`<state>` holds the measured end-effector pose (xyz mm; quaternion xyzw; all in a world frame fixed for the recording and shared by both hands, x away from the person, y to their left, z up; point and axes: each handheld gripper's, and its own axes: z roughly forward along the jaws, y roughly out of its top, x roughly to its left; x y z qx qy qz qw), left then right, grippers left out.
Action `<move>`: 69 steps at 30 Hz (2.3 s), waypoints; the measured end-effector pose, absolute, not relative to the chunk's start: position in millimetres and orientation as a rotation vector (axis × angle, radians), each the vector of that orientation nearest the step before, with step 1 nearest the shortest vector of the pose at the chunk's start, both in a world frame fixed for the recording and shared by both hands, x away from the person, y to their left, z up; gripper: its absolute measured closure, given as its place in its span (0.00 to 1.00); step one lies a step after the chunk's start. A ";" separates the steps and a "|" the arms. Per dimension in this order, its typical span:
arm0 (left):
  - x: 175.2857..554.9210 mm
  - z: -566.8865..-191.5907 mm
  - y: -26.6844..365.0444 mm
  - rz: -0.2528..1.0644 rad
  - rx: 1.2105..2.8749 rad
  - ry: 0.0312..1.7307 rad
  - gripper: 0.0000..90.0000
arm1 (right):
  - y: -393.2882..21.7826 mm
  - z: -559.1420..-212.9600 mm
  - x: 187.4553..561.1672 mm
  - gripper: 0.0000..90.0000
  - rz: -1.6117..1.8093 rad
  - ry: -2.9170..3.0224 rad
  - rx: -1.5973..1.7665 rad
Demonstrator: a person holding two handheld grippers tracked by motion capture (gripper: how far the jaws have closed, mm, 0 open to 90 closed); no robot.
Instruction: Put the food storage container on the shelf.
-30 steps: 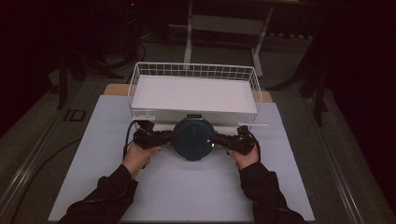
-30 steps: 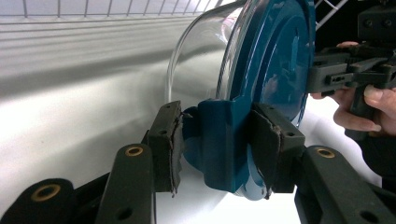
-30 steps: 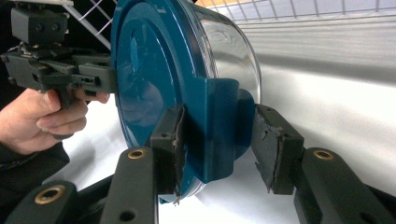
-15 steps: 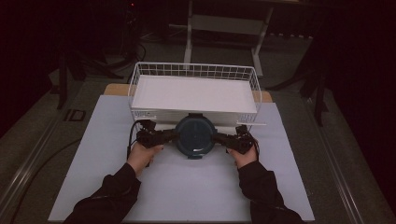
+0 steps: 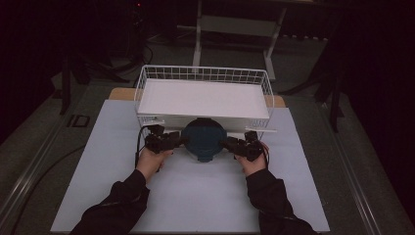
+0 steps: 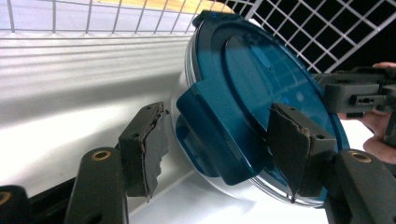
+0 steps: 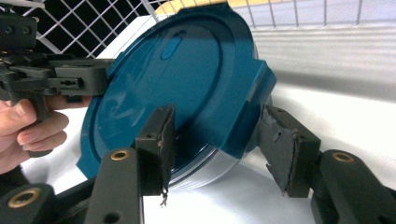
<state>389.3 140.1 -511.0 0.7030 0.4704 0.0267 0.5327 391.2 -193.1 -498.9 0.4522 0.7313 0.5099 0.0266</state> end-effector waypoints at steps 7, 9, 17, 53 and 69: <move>392.2 -507.1 136.2 0.148 1.694 1.122 0.39 | -188.4 -493.2 394.0 0.50 1.522 2.245 1.387; 392.0 -506.3 135.7 0.149 1.696 1.130 0.39 | -187.9 -492.8 393.4 0.50 1.518 2.243 1.368; 378.6 -502.1 138.5 0.122 1.693 1.065 0.17 | -187.6 -489.9 381.0 0.43 1.495 2.240 1.302; 266.3 -461.0 162.1 0.209 1.754 0.795 0.00 | -141.4 -474.5 308.6 0.99 1.431 2.433 1.049; 242.2 -482.8 176.9 0.202 1.789 0.826 0.00 | -116.5 -488.6 315.1 1.00 1.374 2.500 1.039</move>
